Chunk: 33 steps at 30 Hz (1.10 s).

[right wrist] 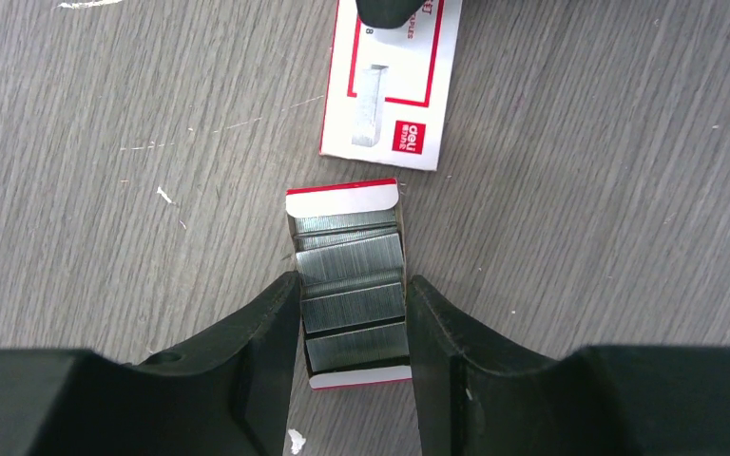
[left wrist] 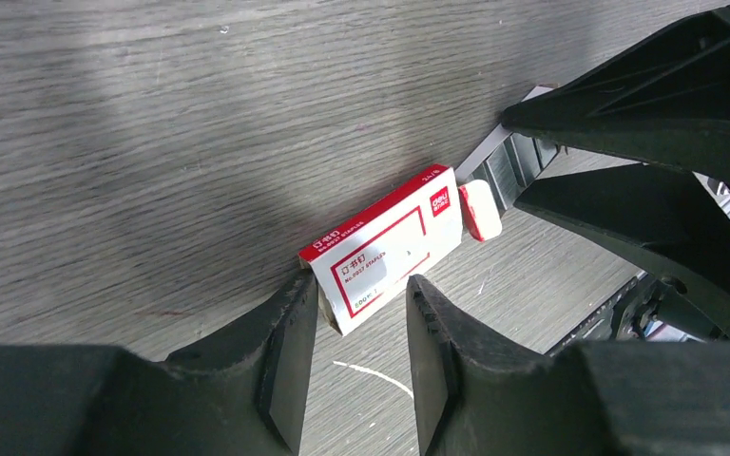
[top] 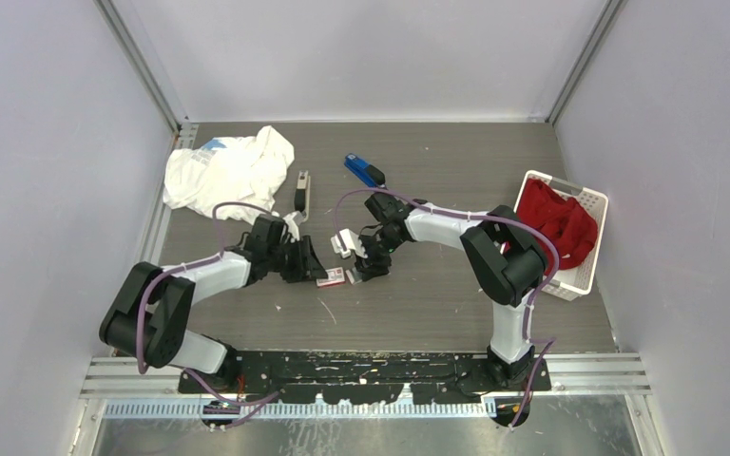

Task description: Unload the staples from the stapler

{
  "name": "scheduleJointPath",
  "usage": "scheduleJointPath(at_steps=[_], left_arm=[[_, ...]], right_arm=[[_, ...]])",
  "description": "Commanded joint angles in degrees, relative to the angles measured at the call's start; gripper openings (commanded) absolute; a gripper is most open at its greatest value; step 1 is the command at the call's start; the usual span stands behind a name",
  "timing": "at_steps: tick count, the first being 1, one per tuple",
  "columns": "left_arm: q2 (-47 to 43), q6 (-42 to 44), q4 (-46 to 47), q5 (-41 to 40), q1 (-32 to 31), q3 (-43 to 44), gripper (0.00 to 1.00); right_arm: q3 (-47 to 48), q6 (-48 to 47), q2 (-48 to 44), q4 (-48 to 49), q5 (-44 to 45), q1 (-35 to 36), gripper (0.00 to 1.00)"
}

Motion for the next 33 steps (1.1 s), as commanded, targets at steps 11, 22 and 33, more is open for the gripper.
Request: scheduleJointPath(at_steps=[11, 22, 33], left_arm=[[4.1, 3.6, -3.1, -1.2, -1.6, 2.8, 0.4], [6.4, 5.4, -6.7, -1.6, -1.7, 4.7, 0.39], [7.8, 6.4, -9.3, -2.2, -1.7, 6.0, 0.38]], right_arm=[[-0.8, 1.9, -1.0, 2.7, 1.6, 0.5, 0.37], [-1.1, 3.4, -1.6, 4.3, 3.1, 0.4, 0.35], [-1.7, 2.4, -1.0, 4.5, 3.4, 0.5, 0.46]])
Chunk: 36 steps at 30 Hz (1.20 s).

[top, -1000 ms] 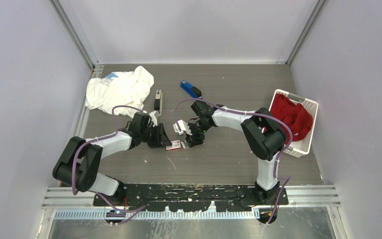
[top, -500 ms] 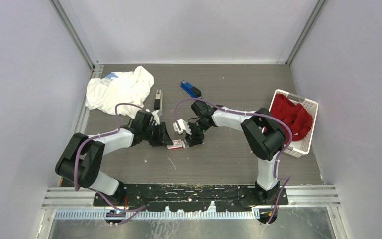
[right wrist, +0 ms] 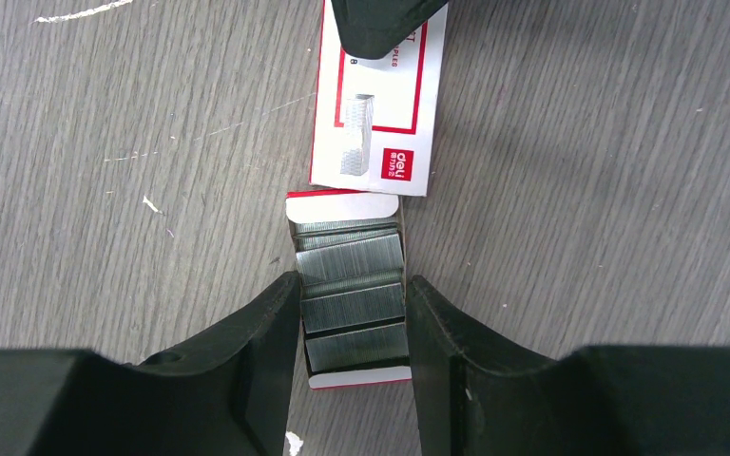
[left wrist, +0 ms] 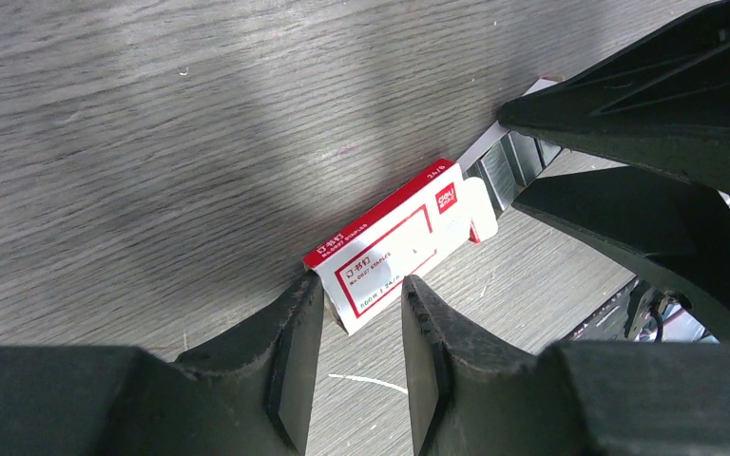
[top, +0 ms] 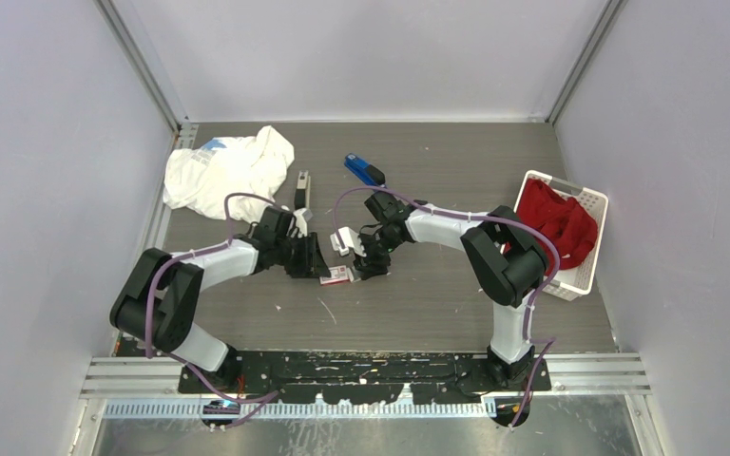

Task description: Unload the staples from the stapler

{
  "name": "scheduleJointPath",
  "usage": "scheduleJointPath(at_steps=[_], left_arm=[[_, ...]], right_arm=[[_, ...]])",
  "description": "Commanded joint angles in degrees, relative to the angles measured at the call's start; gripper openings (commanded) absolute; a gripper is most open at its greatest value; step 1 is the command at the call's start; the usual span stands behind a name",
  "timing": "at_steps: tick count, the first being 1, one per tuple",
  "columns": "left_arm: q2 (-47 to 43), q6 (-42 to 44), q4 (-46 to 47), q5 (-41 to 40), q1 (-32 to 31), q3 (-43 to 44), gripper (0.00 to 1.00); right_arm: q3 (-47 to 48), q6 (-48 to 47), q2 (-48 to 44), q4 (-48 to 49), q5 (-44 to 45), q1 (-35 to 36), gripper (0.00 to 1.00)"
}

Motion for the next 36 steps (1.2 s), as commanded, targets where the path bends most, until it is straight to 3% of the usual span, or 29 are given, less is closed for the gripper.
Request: scheduleJointPath(at_steps=[1, 7, 17, 36], left_arm=[[2.4, 2.7, -4.2, -3.0, -0.5, -0.4, 0.38], [2.5, 3.1, -4.7, -3.6, -0.5, -0.5, 0.38], [2.3, 3.5, -4.7, -3.2, -0.5, -1.7, 0.38], [-2.3, 3.1, -4.0, -3.8, -0.4, -2.6, 0.44]], right_arm=[[-1.1, -1.3, -0.7, 2.1, 2.3, 0.4, 0.47], [-1.1, -1.3, -0.5, 2.2, 2.3, 0.3, 0.47], [-1.1, 1.4, -1.3, 3.9, 4.0, 0.0, 0.38], [-1.2, -2.4, -1.2, 0.6, 2.9, -0.3, 0.4]])
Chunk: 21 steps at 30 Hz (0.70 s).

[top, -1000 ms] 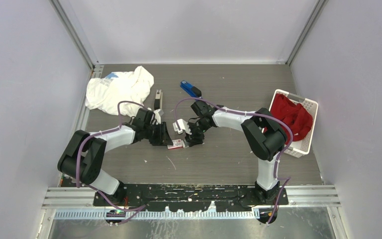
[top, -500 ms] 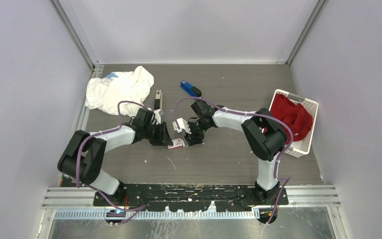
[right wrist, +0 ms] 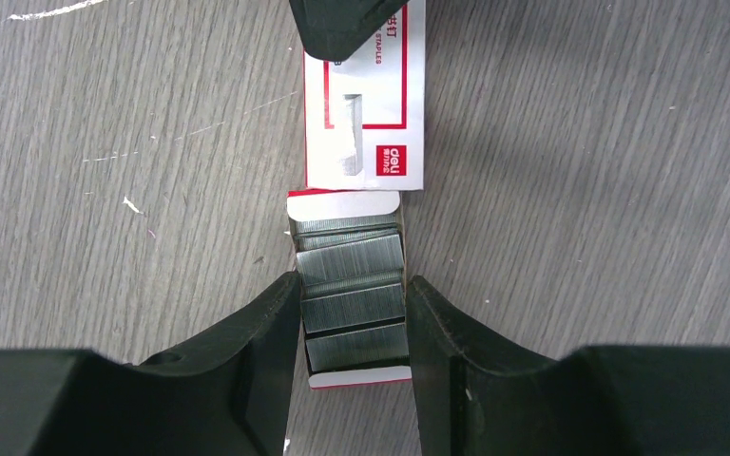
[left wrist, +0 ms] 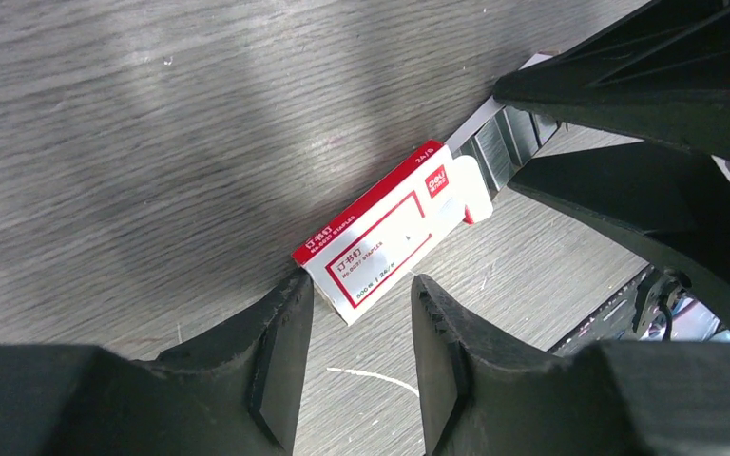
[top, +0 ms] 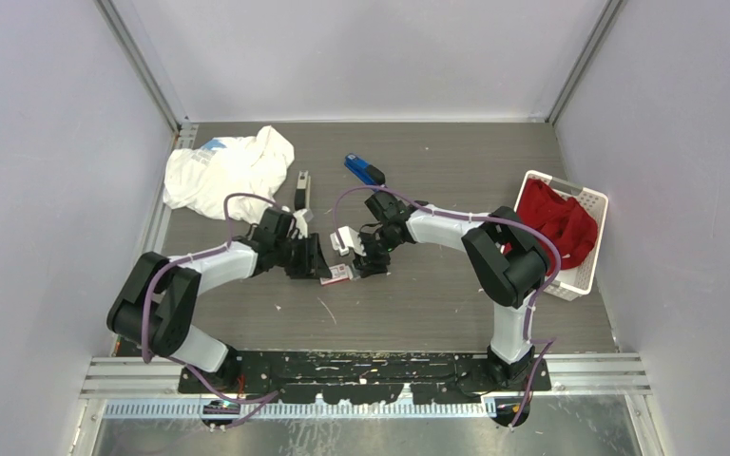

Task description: Unload the staples from the stapler

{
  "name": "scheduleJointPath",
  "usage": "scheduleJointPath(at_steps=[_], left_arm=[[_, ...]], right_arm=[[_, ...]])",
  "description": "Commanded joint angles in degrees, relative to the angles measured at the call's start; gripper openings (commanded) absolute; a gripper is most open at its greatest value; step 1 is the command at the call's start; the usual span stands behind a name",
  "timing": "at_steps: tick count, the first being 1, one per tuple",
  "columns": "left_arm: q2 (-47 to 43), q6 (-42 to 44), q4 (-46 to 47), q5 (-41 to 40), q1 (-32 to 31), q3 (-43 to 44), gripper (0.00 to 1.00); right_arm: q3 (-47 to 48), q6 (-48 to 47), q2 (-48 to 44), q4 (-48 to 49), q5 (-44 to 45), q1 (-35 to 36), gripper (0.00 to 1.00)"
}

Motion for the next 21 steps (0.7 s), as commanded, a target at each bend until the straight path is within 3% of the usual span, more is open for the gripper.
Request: scheduleJointPath(at_steps=[1, 9, 21], left_arm=[[-2.0, 2.0, -3.6, -3.7, -0.2, -2.5, 0.45], [-9.2, 1.4, -3.4, -5.9, -0.2, -4.0, 0.55], [-16.3, 1.4, -2.0, -9.5, 1.5, -6.7, 0.59]], right_arm=[[-0.5, -3.0, -0.9, -1.4, 1.6, -0.3, 0.4], [-0.5, -4.4, -1.0, -2.5, 1.7, -0.2, 0.4], [-1.0, -5.0, -1.8, -3.1, 2.8, -0.2, 0.4]])
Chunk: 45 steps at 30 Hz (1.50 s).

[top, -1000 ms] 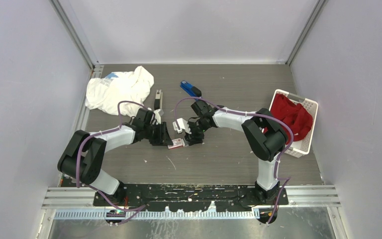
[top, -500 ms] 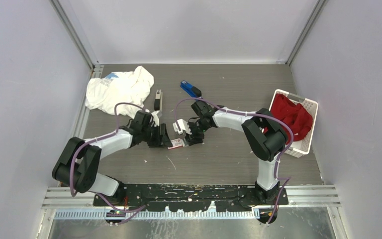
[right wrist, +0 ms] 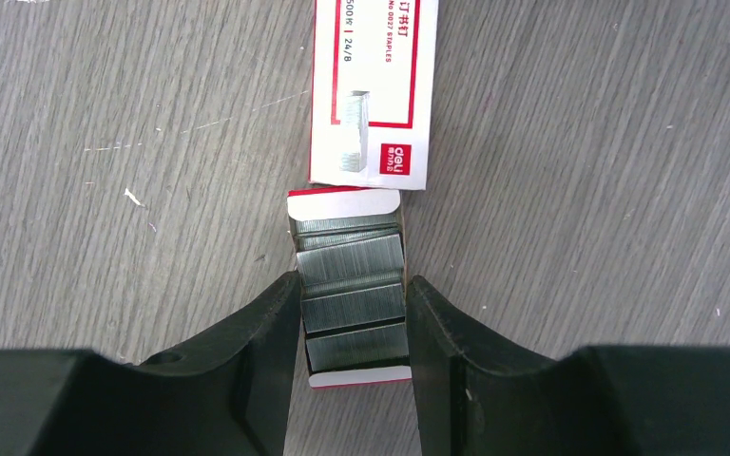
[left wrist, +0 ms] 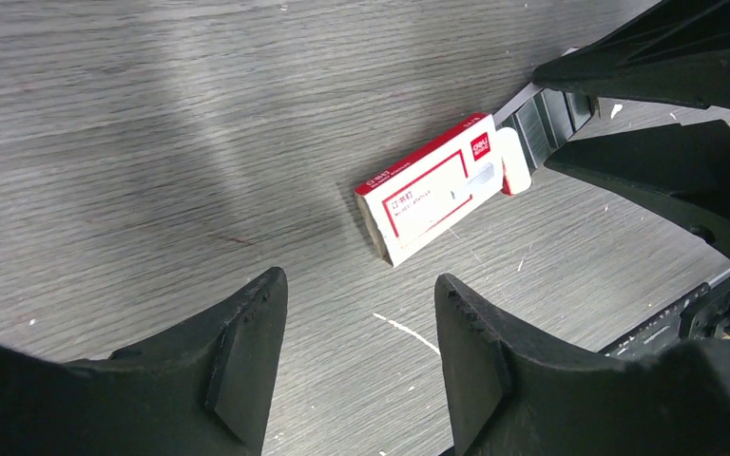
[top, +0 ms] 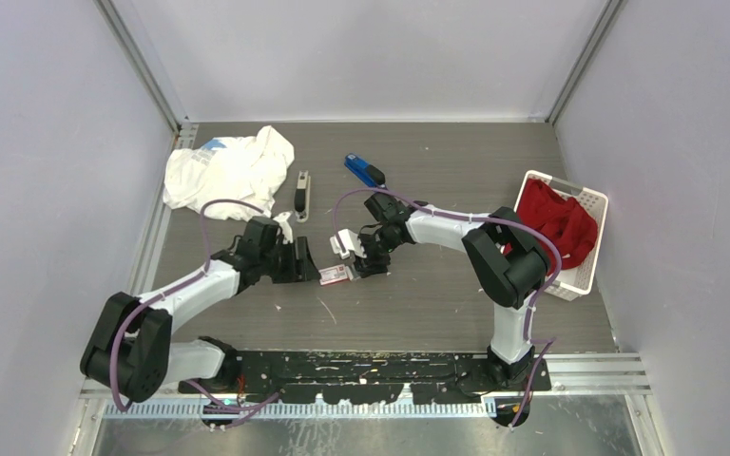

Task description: Unload the staples from the stapler

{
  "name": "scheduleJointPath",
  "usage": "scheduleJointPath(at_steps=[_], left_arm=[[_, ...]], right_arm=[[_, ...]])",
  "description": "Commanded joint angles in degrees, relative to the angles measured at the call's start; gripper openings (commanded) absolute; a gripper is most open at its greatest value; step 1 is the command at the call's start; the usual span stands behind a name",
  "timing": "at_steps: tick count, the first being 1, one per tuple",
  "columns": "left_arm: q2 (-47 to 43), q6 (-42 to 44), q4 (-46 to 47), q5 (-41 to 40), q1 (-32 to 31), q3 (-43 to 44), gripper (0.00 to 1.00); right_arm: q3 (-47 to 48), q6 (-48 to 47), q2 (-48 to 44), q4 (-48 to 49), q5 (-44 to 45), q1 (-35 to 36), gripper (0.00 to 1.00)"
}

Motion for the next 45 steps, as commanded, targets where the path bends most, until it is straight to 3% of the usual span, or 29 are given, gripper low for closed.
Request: scheduleJointPath(at_steps=[1, 19, 28, 45], left_arm=[[-2.8, 0.9, 2.1, -1.8, 1.1, -1.0, 0.59], [7.9, 0.2, 4.9, 2.4, 1.7, 1.0, 0.56], [9.3, 0.4, 4.1, 3.2, 1.7, 1.3, 0.5], [10.6, 0.5, 3.9, 4.4, 1.4, 1.2, 0.48]], right_arm=[[-1.0, -1.6, -1.6, -2.4, 2.8, -0.2, 0.4], [-1.2, 1.0, -2.1, -1.1, 4.8, -1.5, 0.39], [-1.2, 4.8, -1.7, 0.7, 4.0, -1.4, 0.38], [-1.8, 11.0, -1.2, 4.7, 4.3, 1.1, 0.36]])
